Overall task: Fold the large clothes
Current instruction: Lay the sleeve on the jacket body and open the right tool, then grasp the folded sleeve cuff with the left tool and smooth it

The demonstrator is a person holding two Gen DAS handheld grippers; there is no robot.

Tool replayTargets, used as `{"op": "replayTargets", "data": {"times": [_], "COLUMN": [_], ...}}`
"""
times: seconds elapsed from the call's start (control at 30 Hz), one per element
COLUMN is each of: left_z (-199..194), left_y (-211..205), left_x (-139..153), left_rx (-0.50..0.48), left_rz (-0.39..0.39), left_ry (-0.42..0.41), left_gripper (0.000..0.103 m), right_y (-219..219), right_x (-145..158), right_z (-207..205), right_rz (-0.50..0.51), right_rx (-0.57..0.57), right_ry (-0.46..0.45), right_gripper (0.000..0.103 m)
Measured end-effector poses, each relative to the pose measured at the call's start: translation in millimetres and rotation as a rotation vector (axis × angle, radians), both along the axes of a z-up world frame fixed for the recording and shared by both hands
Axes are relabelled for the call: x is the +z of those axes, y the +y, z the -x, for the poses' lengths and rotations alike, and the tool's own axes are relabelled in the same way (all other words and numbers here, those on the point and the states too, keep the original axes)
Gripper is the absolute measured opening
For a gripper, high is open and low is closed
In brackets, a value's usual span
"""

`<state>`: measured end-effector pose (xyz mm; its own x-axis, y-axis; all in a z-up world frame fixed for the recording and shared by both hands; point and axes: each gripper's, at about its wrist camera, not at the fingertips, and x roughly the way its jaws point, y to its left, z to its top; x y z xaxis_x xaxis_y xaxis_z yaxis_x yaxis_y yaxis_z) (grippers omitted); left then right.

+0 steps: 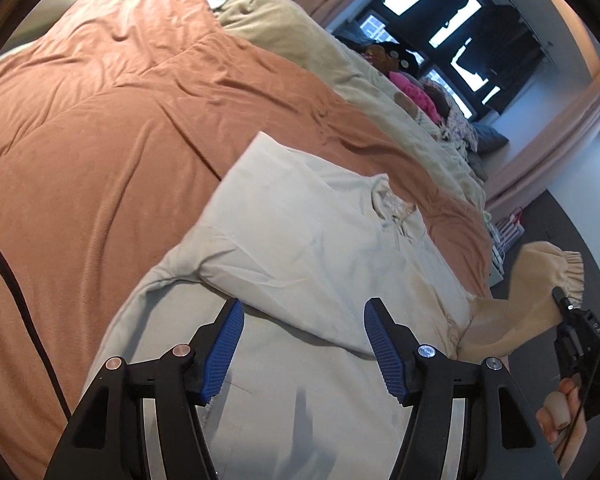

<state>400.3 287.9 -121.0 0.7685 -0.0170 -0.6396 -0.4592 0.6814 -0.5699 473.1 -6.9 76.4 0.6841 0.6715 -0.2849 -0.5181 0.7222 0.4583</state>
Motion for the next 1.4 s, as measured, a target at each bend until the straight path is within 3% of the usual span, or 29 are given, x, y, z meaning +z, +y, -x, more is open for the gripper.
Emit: {"op": "replayTargets", "data": {"times": [0.17, 0.27, 0.37, 0.5, 0.53, 0.57, 0.6, 0.63, 0.67, 0.8, 1.0, 1.13, 1.3, 1.4], "left_z": [4, 6, 9, 14, 14, 15, 15, 15, 15, 11, -7, -22, -35, -46], "left_y": [9, 15, 23, 28, 28, 28, 28, 28, 28, 23, -2, -24, -44, -54], "left_x": [-2, -6, -12, -15, -15, -15, -14, -13, -13, -11, -6, -3, 3, -1], "left_rx": [0.028, 0.056, 0.073, 0.096, 0.096, 0.097, 0.097, 0.097, 0.096, 0.081, 0.008, -0.063, -0.125, -0.159], "left_rz": [0.012, 0.018, 0.055, 0.078, 0.082, 0.083, 0.081, 0.076, 0.072, 0.054, 0.006, -0.036, -0.082, -0.101], "left_ry": [0.003, 0.009, 0.014, 0.011, 0.008, 0.006, 0.004, 0.003, 0.002, 0.006, 0.019, 0.034, 0.043, 0.07], "left_gripper": [0.064, 0.064, 0.064, 0.064, 0.064, 0.064, 0.064, 0.064, 0.064, 0.064, 0.064, 0.064, 0.064, 0.064], "right_y": [23, 47, 56, 59, 57, 53, 49, 40, 34, -3, -112, -156, -202, -211], "right_x": [-27, -43, -62, -84, -85, -83, -79, -79, -75, -57, -46, -43, -54, -80], "right_z": [-3, -37, -69, -96, -102, -114, -118, -127, -127, -115, -87, -67, -49, -42], "right_rz": [0.048, 0.09, 0.142, 0.091, 0.067, 0.036, 0.01, -0.021, -0.033, -0.013, 0.011, -0.03, -0.117, -0.16], "right_rx": [0.105, 0.176, 0.212, 0.278, 0.29, 0.305, 0.319, 0.339, 0.345, 0.323, 0.107, 0.019, -0.105, -0.145], "right_ry": [0.038, 0.095, 0.198, 0.384, 0.414, 0.433, 0.443, 0.444, 0.436, 0.416, 0.406, 0.407, 0.434, 0.453], "right_gripper": [0.005, 0.005, 0.005, 0.013, 0.019, 0.045, 0.081, 0.092, 0.094, 0.094, 0.094, 0.094, 0.094, 0.091]}}
